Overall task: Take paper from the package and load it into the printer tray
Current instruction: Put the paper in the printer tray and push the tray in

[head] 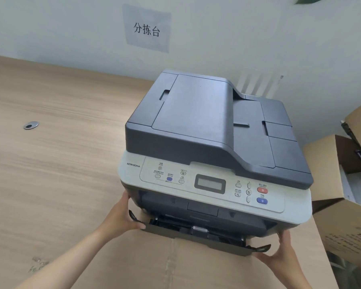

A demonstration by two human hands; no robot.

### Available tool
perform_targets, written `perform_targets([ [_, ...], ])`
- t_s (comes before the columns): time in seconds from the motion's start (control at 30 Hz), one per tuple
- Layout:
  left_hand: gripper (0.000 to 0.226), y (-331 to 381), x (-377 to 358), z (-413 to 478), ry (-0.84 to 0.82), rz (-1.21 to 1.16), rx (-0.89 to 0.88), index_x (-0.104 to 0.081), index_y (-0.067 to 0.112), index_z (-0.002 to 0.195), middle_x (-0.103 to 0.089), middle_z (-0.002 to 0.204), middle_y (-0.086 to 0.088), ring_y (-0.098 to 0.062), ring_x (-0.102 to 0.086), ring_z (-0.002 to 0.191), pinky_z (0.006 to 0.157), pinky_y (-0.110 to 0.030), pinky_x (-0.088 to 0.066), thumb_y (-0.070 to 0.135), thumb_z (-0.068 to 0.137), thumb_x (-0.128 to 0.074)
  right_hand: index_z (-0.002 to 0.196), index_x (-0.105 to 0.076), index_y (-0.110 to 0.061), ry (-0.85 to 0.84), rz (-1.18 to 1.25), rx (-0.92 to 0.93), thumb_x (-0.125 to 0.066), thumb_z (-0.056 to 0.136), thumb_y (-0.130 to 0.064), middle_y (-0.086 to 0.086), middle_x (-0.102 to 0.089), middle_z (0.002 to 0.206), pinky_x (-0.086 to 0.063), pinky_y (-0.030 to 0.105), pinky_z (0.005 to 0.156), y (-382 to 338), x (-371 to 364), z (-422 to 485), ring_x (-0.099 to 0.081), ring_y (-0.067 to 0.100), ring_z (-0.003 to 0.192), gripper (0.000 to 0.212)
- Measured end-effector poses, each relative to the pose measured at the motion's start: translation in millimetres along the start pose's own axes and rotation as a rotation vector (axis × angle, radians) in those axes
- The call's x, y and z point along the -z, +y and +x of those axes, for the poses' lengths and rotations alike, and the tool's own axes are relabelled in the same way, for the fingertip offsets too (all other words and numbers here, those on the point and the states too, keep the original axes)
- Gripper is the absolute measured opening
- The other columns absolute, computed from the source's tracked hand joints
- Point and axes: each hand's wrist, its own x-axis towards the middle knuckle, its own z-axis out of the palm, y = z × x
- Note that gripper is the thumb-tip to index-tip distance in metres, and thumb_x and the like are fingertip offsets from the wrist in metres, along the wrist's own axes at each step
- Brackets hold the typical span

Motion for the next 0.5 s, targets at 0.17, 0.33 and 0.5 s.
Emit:
perform_targets([
  [0.17,0.108,-8.1,-1.7,1.4,0.01,-0.036,-0.001,-0.026,0.036,0.132,-0.052,0.123,0.018,-0.007,-0.047,0.117,0.089,-0.026,-0.04,0.018,0.046,-0.088,0.137,-0.031,-0.016,0.007,-0.016,0.003,-0.085,0.051,0.008,-0.007,-0.046,0.122,-0.036,0.02,0.087,-1.5,1.1,-3.7,-0.046,0.017,0.108,0.104],
  [0.33,0.103,-9.5,-3.6,1.8,0.024,-0.098,0.005,-0.029,0.043,0.122,-0.057,0.115,0.017,-0.006,-0.045,0.123,0.089,-0.023,-0.039,0.008,0.046,-0.089,0.137,-0.03,-0.021,0.006,-0.019,0.001,-0.082,0.056,0.009,-0.039,-0.048,0.116,-0.037,0.022,0.08,-5.7,0.4,-5.9,-0.049,0.013,0.107,0.102],
  [0.5,0.103,-7.4,-3.4,-1.3,0.015,-0.116,-0.013,-0.029,0.052,0.118,-0.052,0.116,0.028,-0.002,-0.04,0.12,0.093,-0.026,-0.036,0.002,0.05,-0.088,0.135,-0.032,-0.018,0.009,-0.043,-0.006,-0.082,0.057,0.008,-0.015,-0.054,0.12,-0.039,0.03,0.085,-9.0,0.6,-9.5,-0.049,0.01,0.109,0.097],
])
